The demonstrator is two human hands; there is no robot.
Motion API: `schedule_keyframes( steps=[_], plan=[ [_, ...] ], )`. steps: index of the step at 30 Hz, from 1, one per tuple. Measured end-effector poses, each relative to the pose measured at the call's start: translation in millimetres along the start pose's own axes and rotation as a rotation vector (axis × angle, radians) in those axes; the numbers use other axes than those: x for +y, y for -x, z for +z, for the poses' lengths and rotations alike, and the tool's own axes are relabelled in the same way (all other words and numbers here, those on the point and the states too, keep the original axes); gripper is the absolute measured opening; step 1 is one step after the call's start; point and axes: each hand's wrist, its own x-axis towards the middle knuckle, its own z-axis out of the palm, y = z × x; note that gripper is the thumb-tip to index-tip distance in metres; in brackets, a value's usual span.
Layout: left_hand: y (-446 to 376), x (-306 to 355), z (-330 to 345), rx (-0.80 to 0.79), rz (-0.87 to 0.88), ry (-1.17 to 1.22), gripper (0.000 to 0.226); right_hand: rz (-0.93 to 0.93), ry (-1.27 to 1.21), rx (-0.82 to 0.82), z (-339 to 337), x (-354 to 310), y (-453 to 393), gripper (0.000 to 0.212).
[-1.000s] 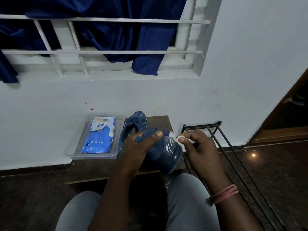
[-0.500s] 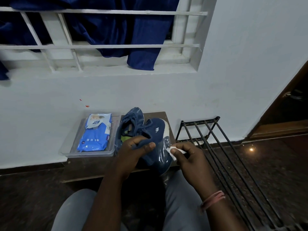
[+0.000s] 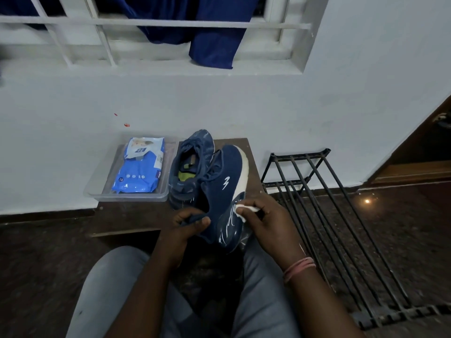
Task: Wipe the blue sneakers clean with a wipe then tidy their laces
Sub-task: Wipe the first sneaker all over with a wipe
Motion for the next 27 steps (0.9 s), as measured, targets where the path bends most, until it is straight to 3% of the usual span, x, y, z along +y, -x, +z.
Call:
schedule_keyframes(
  steps=[5,8,14,17,20,23,27],
  plan=[
    [-0.9,-4.4,-5.1,-0.001,0.017,0.026,0.052,0.115,0.009,0.083,10.3,0.3,-22.1,0.005],
    [-1.2,-8.0,-7.7,0.01,-0.005,0.059,0.04,0.055,0.042,0.089,12.3,-1.4,-29.6,0.007],
    [-4.2,-15.7,-12.7,0.044,0.0,0.062,0.058,-0.059,0.158,-0.028,7.4,-1.5,-13.9,0.012],
    [-4.7,-18.9,-12.2,0.043,-0.017,0.089,0.058,0.023,0.089,-0.069,1.9,-1.9,-9.2,0.009],
    [-4.3,-18.2,-11.5,0.001,-0.028,0.086,0.053,0.104,0.119,0.039,5.6,-6.3,-18.1,0.011],
    [-4.4,-18.1,-13.2,-0.006,-0.03,0.085,0.053,0.059,0.163,0.084,13.0,-11.4,-27.0,0.006],
    [-2.8,-16.2,-13.8,-0.015,-0.015,0.077,0.049,0.017,0.211,-0.008,9.9,-18.6,-15.6,0.007]
  ],
)
